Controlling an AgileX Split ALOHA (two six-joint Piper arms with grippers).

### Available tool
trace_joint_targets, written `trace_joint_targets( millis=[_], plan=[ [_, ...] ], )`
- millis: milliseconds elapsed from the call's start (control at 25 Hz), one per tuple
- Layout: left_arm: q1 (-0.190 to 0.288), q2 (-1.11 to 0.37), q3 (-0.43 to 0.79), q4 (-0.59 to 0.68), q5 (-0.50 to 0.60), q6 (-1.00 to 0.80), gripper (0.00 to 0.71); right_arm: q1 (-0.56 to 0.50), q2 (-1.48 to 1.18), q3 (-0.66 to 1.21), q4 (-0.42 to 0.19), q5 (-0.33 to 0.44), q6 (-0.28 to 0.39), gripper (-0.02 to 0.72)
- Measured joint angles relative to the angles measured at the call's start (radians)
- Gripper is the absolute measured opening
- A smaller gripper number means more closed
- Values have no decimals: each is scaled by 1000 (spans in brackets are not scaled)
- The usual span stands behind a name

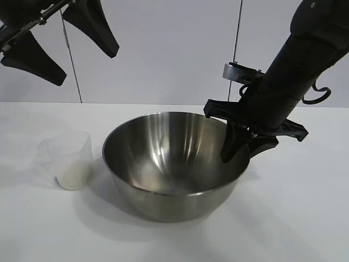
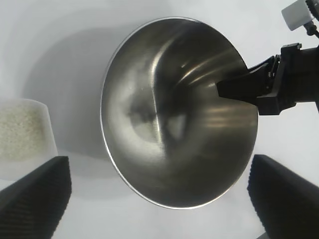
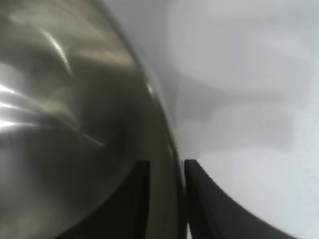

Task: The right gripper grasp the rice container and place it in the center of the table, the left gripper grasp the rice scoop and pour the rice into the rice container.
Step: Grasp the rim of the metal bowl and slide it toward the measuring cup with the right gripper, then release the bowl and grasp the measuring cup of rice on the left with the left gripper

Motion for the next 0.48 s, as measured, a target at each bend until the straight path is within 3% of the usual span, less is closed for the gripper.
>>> trace_joint_targets(
  millis=[120, 200, 360, 480],
  plan=[
    [0, 0, 0, 0, 0, 0, 694, 0, -3, -22, 1, 49, 15, 515],
    [0, 0, 0, 0, 0, 0, 694, 0, -23, -53, -1, 89, 19, 608],
    [0, 0, 0, 0, 0, 0, 694, -12, -86, -162, -16, 174, 65, 657],
    [0, 0, 0, 0, -3, 0, 694, -38, -104, -240, -60, 262, 97, 664]
  ],
)
